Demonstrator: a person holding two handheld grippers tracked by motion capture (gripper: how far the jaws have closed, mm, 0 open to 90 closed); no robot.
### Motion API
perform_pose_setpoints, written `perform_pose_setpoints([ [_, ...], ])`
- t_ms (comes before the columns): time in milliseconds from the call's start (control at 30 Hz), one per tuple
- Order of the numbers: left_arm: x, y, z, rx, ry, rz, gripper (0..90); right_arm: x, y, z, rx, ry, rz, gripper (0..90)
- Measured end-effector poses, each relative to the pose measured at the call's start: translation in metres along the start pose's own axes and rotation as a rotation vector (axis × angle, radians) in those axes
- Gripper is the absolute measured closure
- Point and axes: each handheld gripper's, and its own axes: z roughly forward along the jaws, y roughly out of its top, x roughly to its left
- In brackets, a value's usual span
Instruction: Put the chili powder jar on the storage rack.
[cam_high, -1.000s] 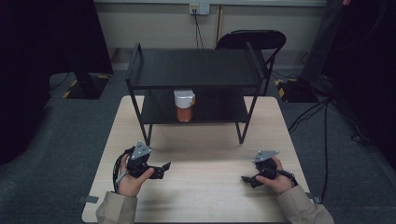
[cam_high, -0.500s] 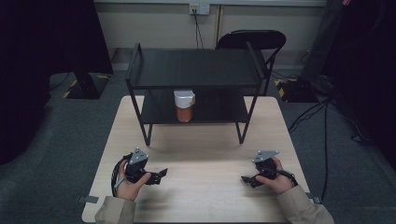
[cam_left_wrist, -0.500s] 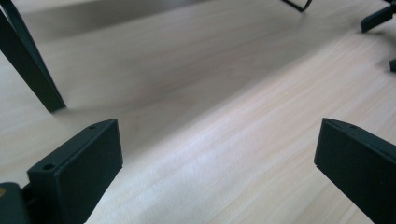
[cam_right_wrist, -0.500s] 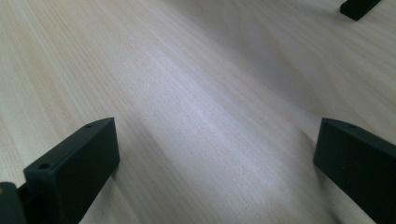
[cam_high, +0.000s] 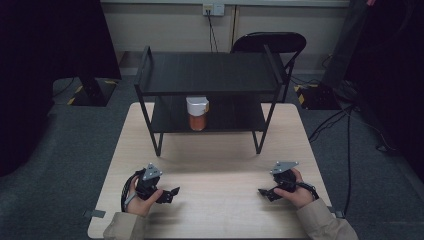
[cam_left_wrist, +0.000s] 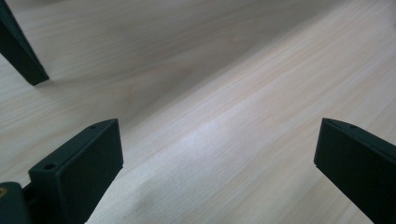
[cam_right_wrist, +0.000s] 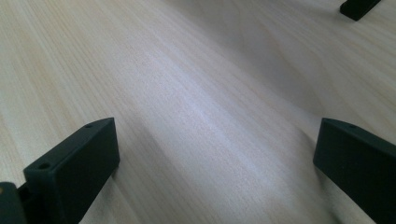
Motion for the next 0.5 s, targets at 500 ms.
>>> perform_pose_setpoints([
  [500,-0.0052,0.0,0.0102,0.057,0.025,0.034,1.4,0.0001,0.0005,0.0001,0.002,0.0,-0.001,0.0],
])
